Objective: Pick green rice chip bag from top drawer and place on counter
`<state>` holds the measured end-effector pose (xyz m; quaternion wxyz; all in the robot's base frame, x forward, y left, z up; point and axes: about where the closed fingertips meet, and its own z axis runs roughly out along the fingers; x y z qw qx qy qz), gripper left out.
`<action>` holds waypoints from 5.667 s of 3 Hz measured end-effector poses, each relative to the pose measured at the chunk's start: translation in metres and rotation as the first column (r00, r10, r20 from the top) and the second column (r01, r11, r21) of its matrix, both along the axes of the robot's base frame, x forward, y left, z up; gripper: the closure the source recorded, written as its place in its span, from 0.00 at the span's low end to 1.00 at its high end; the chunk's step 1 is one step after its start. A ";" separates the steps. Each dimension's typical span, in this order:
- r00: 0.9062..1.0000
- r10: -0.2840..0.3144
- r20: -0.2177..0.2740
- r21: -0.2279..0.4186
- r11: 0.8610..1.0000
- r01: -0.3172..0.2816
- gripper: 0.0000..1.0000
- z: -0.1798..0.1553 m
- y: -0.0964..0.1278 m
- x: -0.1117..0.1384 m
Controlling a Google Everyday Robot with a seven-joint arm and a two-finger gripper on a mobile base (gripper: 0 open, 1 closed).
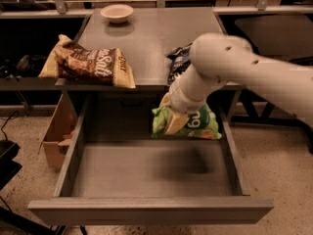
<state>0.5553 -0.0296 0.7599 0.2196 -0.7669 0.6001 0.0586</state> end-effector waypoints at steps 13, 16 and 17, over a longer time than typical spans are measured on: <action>0.687 -0.376 0.622 0.026 0.887 0.461 1.00 0.213 -0.016 0.374; 0.687 -0.389 0.614 0.034 0.882 0.470 0.28 0.209 -0.015 0.375; 0.687 -0.389 0.614 0.034 0.882 0.470 0.05 0.209 -0.015 0.375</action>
Offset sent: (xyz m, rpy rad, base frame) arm 0.0803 -0.1445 0.3151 -0.1242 -0.1126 -0.3028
